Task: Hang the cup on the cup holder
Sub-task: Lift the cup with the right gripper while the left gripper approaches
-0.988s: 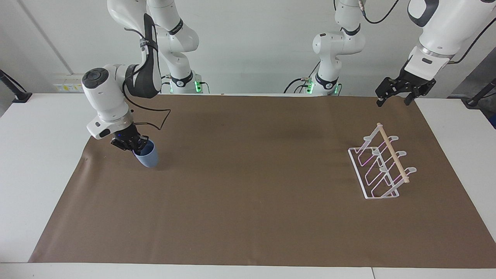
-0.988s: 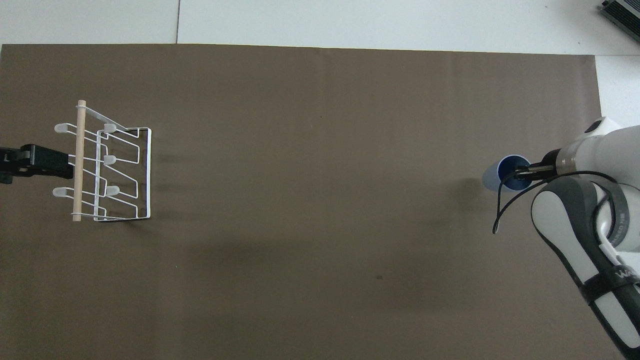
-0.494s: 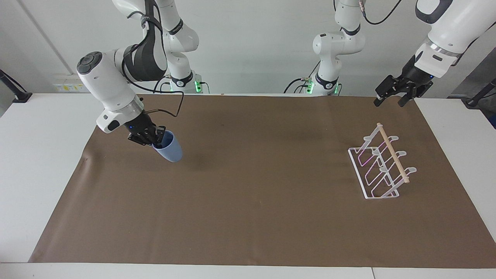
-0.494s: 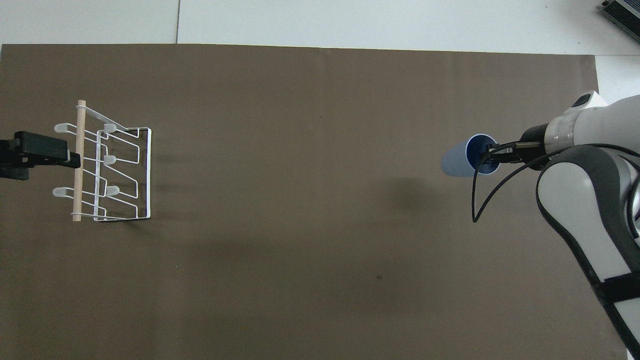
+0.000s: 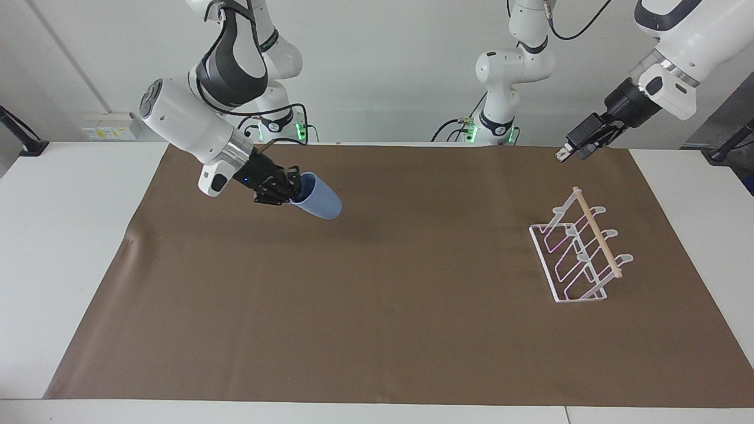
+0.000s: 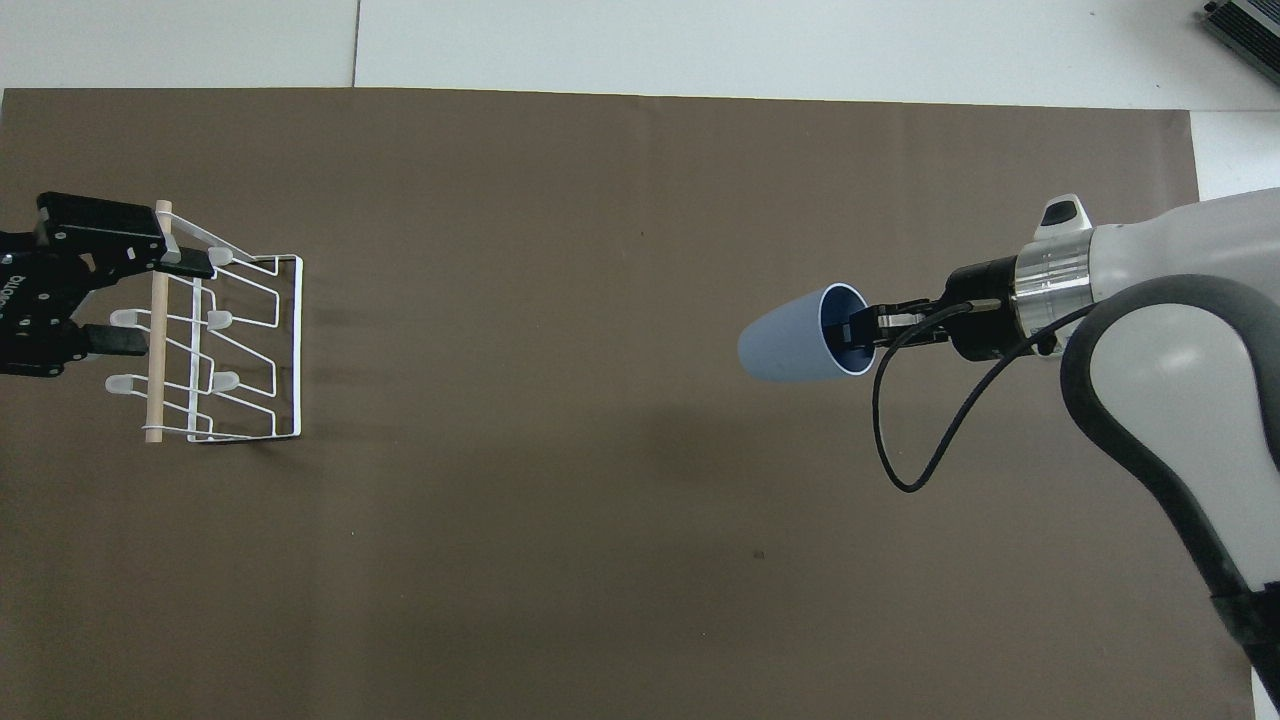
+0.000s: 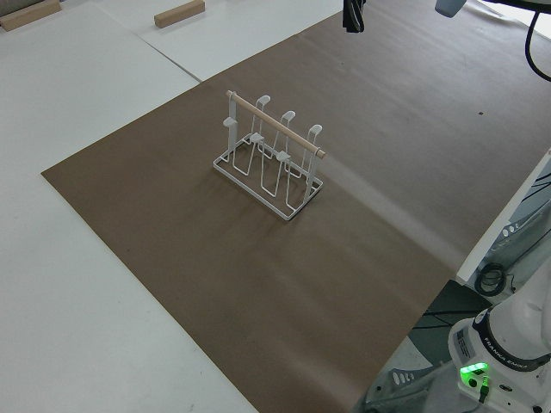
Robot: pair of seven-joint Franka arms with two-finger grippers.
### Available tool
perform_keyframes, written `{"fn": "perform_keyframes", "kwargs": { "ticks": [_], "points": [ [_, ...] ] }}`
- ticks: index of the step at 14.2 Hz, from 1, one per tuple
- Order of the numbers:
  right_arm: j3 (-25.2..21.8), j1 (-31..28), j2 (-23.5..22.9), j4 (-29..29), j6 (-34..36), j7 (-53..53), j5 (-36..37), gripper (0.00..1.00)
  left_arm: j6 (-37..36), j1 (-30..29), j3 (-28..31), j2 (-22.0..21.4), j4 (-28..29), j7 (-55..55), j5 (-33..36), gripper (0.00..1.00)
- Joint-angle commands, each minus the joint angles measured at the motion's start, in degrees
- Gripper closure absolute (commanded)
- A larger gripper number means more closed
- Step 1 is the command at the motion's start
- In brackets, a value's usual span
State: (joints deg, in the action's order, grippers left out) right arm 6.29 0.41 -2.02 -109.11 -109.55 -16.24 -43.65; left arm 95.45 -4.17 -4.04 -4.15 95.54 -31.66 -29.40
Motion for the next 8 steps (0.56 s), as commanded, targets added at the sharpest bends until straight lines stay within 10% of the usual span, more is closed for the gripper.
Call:
{"fn": "perform_keyframes", "kwargs": {
  "ticks": [1,8],
  "points": [
    [2.7,-0.8,2.2,-0.2,2.2,-1.9,-5.9,1.0,5.4,0.0,-0.2,-4.5,8.1,-11.4,-6.9,0.0],
    [8.9,-0.7,3.7,-0.6,0.8,-1.9,-22.9,1.0,11.7,0.9,-0.5,-7.4,16.2,-42.4,-23.1,0.0]
  ]
}}
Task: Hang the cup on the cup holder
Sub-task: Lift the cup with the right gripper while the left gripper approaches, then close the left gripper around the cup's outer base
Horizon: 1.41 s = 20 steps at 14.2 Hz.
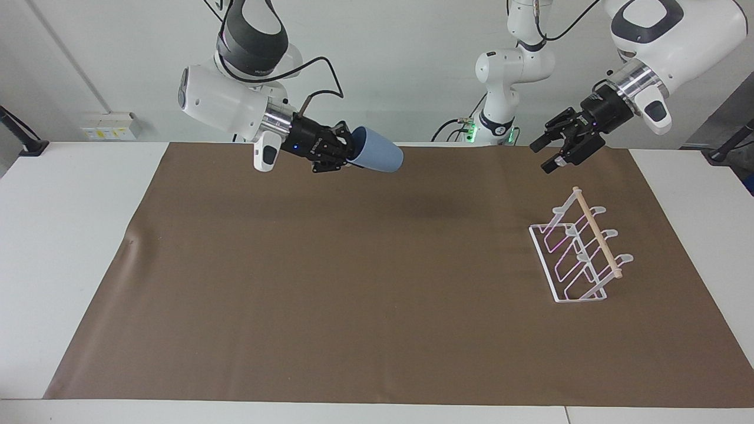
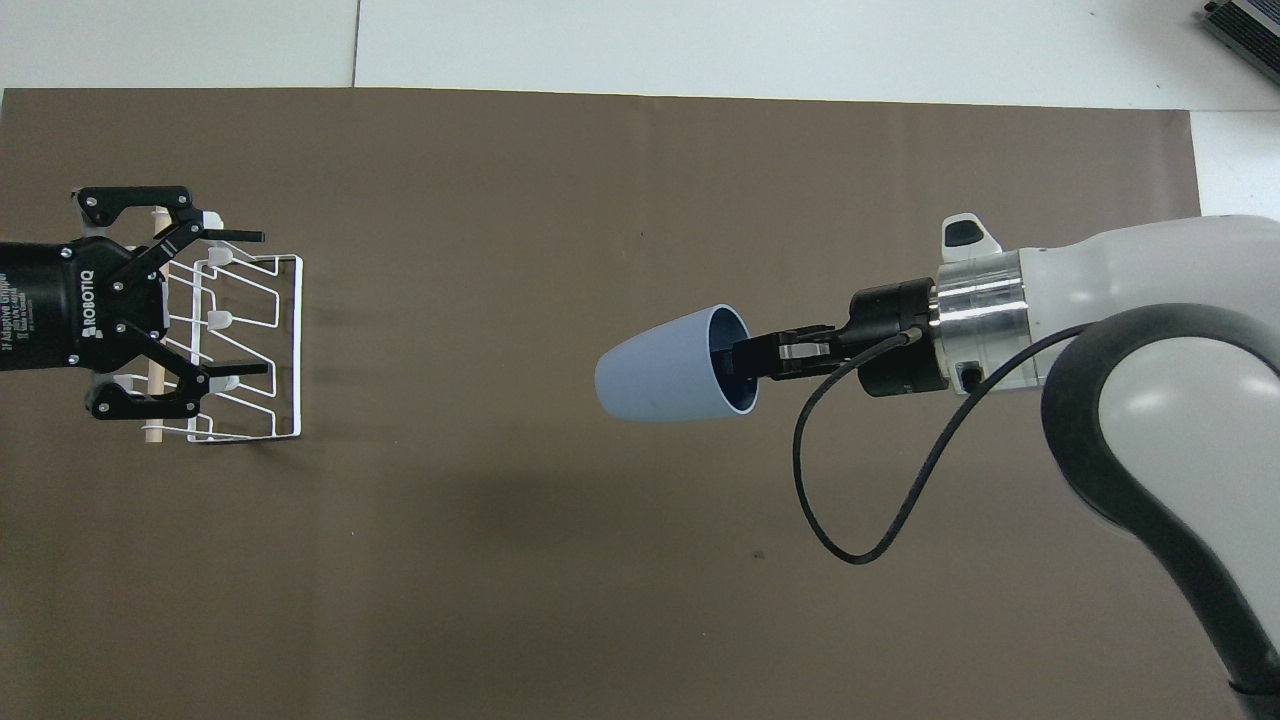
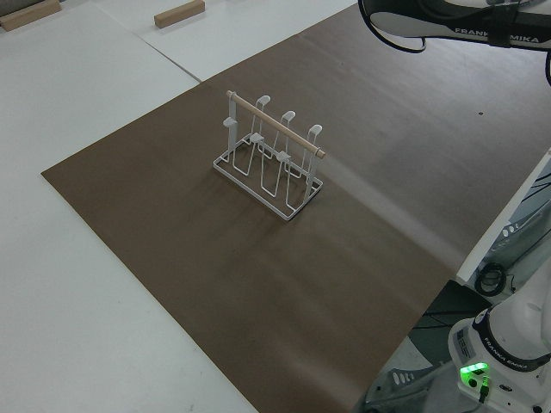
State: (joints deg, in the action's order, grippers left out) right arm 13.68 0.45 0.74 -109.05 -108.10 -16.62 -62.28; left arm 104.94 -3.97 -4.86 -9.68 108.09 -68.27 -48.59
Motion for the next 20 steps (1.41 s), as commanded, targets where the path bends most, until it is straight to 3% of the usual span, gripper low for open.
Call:
{"fn": "perform_keyframes", "kwargs": {
  "ticks": [1,6,10,16,20],
  "points": [
    [2.0,0.2,1.0,-0.7,-1.6,-1.4,-5.7,1.0,2.8,1.4,0.1,-1.8,4.4,-8.3,-4.7,0.0],
    [2.0,9.1,1.0,-1.5,-16.2,0.5,-12.1,1.0,5.2,9.0,-0.1,-2.0,4.8,-24.1,-6.1,0.0],
    [2.0,14.0,0.8,-1.4,-24.9,0.5,-19.4,1.0,2.7,9.9,-0.1,-2.2,4.5,-25.1,-6.1,0.0],
    [2.7,14.1,1.1,-1.4,-25.3,1.4,-23.0,1.0,-5.3,7.5,0.6,-2.9,2.6,-24.4,-5.5,0.0],
    [2.7,14.1,1.3,-1.4,-25.2,1.2,-23.1,1.0,0.8,7.5,0.0,-2.9,2.5,-27.3,-5.9,0.0]
  ]
}}
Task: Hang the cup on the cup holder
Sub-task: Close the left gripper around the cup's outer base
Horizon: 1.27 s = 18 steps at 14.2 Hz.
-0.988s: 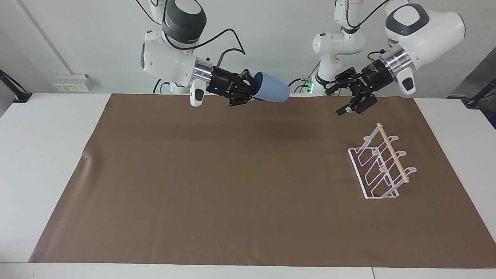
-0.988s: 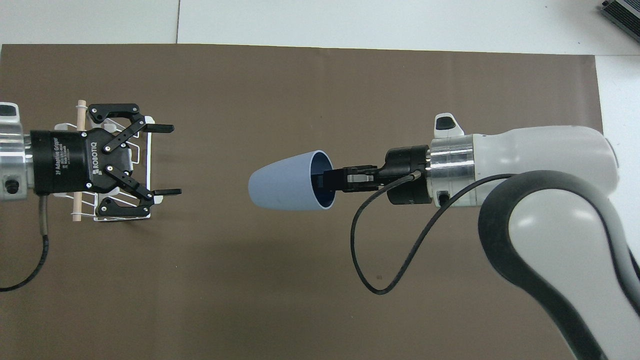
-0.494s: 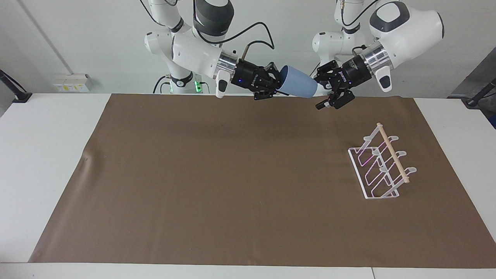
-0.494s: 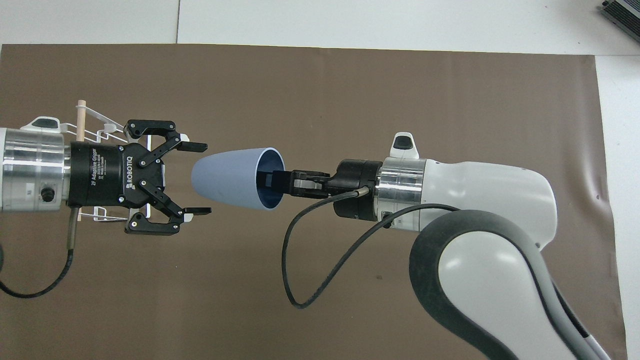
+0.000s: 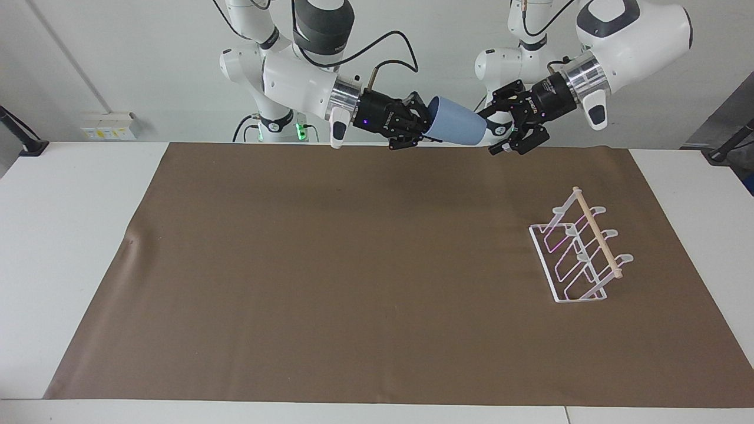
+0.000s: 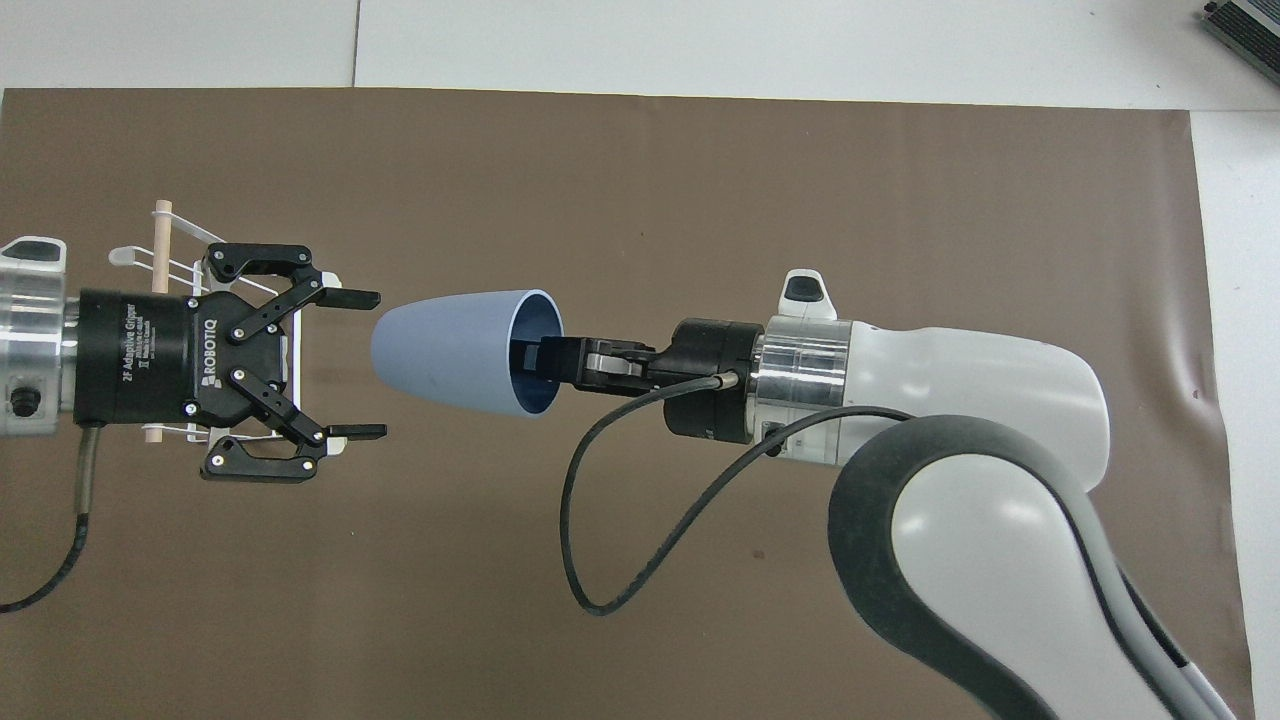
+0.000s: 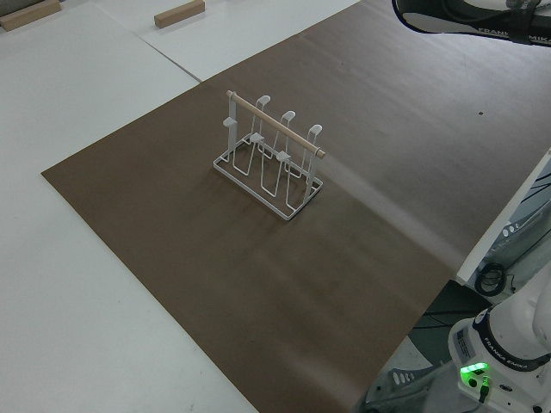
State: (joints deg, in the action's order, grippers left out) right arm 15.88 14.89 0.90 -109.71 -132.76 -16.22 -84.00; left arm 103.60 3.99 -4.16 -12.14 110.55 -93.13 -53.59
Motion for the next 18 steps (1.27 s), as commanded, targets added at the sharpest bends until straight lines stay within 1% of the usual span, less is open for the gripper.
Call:
{"fn": "perform_keyframes", "kwargs": {
  "ticks": [1,4,7,9,11,16,18],
  "points": [
    [0.5,-0.3,1.1,-0.8,-0.6,0.8,-1.3,1.0,1.9,-0.5,-0.7,-0.5,-0.4,-2.8,-1.0,0.0],
    [0.5,-0.3,1.1,-0.8,-0.6,0.8,-1.2,1.0,3.2,-0.2,-0.8,-1.0,-0.5,-3.9,-1.6,0.0],
    [0.5,-0.3,1.1,-0.8,-0.6,0.8,-1.2,1.0,5.7,0.1,-1.0,-1.1,-0.9,-4.9,-3.6,0.0],
    [0.5,-0.3,1.1,-0.8,-0.6,0.8,-1.2,1.0,7.1,0.3,-3.8,-1.2,-0.8,-5.5,-3.6,0.0],
    [0.5,-0.3,1.1,-0.8,-0.7,0.7,-1.0,1.0,9.7,0.4,-5.2,-1.4,-0.3,-6.3,-3.5,0.0],
    [0.5,-0.4,1.1,-0.8,-0.7,0.7,-0.8,1.0,9.4,0.2,-5.4,-1.7,0.2,-5.9,-2.8,0.0],
    [0.5,-0.4,1.1,-0.8,-0.7,0.7,-0.8,1.0,9.3,0.5,-5.6,-1.7,0.3,-5.6,-1.1,0.0]
  ]
}}
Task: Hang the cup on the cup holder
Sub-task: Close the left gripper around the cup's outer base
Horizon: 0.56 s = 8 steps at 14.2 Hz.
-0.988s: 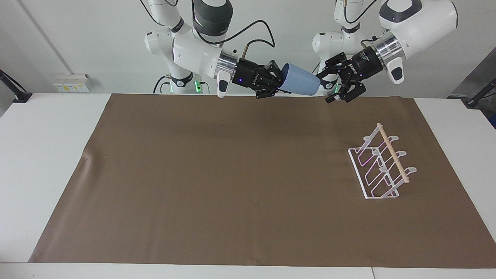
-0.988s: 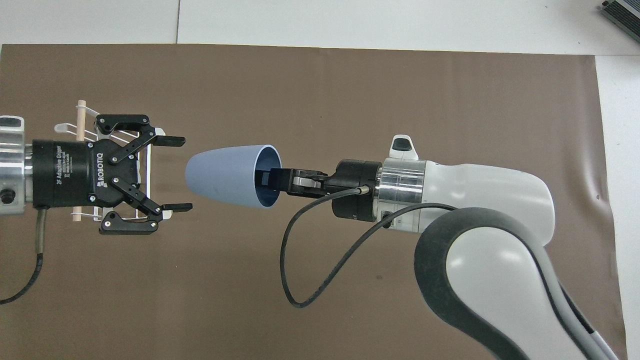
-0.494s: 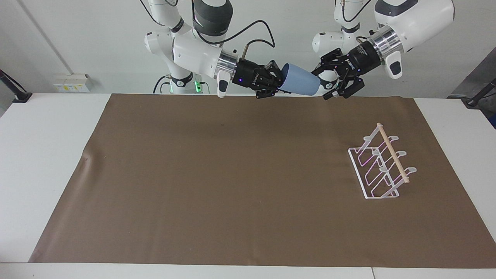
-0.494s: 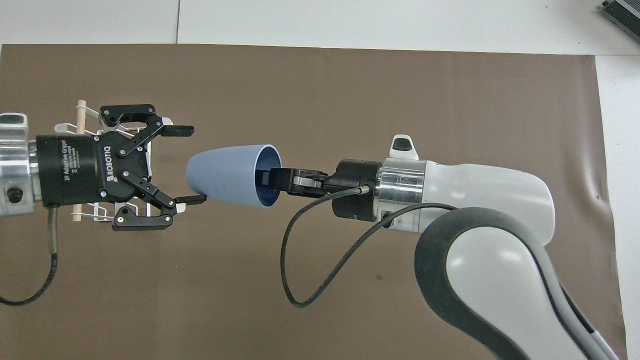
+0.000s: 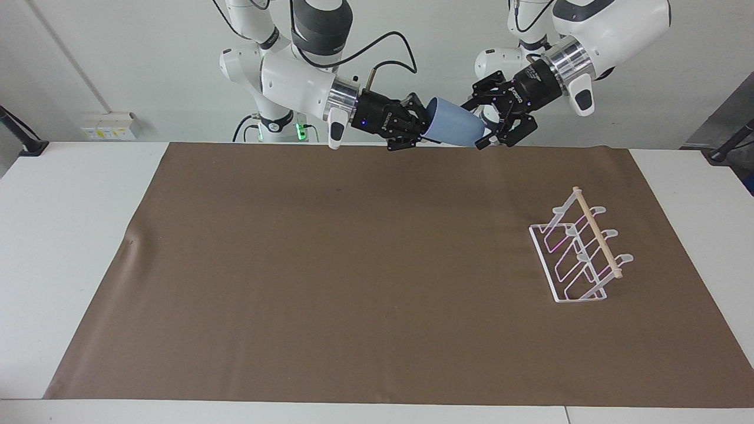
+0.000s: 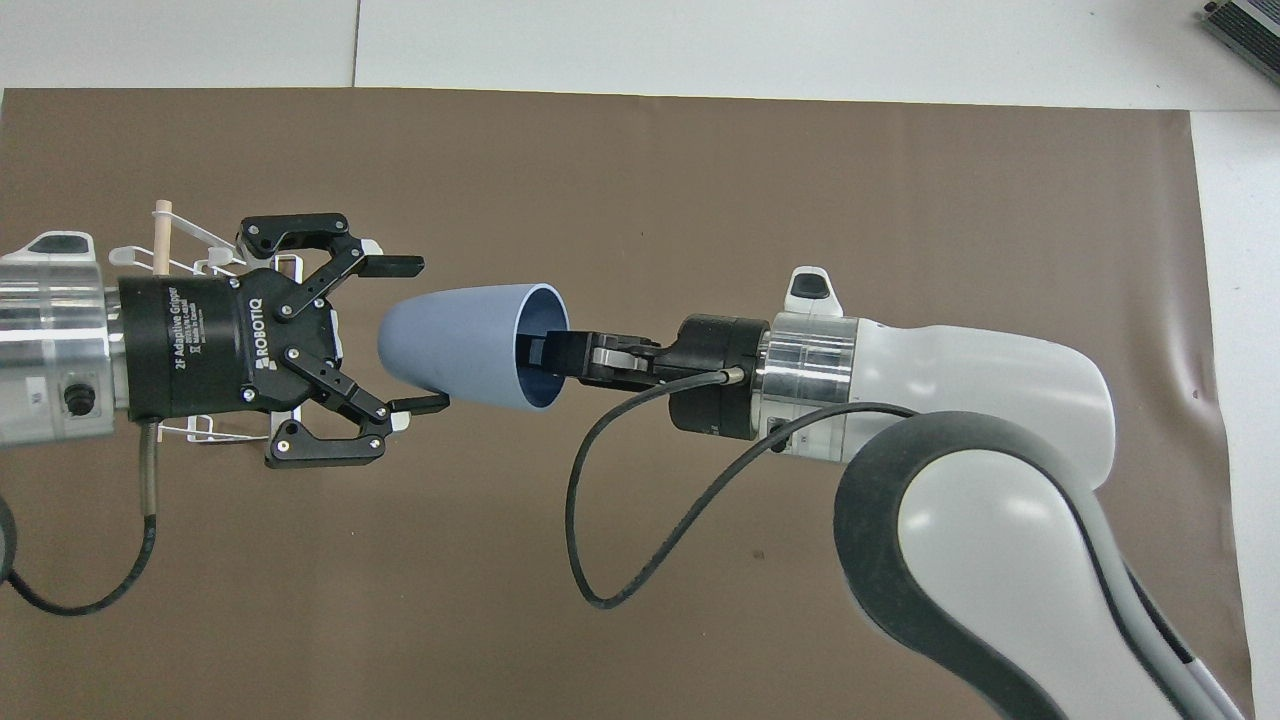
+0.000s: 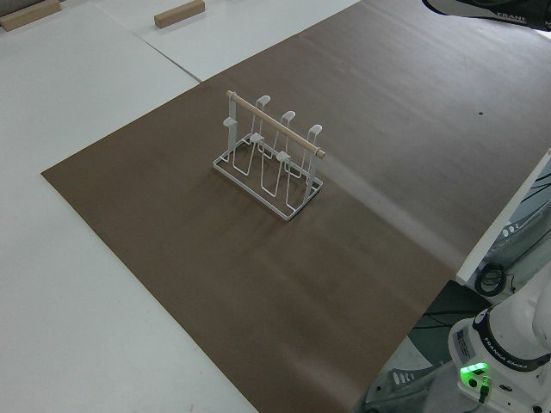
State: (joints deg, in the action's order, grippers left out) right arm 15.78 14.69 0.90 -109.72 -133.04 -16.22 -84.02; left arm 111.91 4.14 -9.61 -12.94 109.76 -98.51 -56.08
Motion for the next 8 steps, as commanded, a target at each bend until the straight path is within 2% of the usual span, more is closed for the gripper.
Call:
{"fn": "perform_keyframes", "kwargs": {
  "ticks": [1,8],
  "points": [
    [0.6,-0.2,1.1,-0.8,-0.4,0.8,-0.8,1.0,0.9,0.5,-0.5,-1.0,1.1,-0.2,1.8,0.0],
    [0.6,-0.2,1.0,-0.8,-0.4,0.8,-0.8,1.0,0.3,0.5,-1.3,-1.0,0.9,0.1,1.9,0.0]
  ]
}}
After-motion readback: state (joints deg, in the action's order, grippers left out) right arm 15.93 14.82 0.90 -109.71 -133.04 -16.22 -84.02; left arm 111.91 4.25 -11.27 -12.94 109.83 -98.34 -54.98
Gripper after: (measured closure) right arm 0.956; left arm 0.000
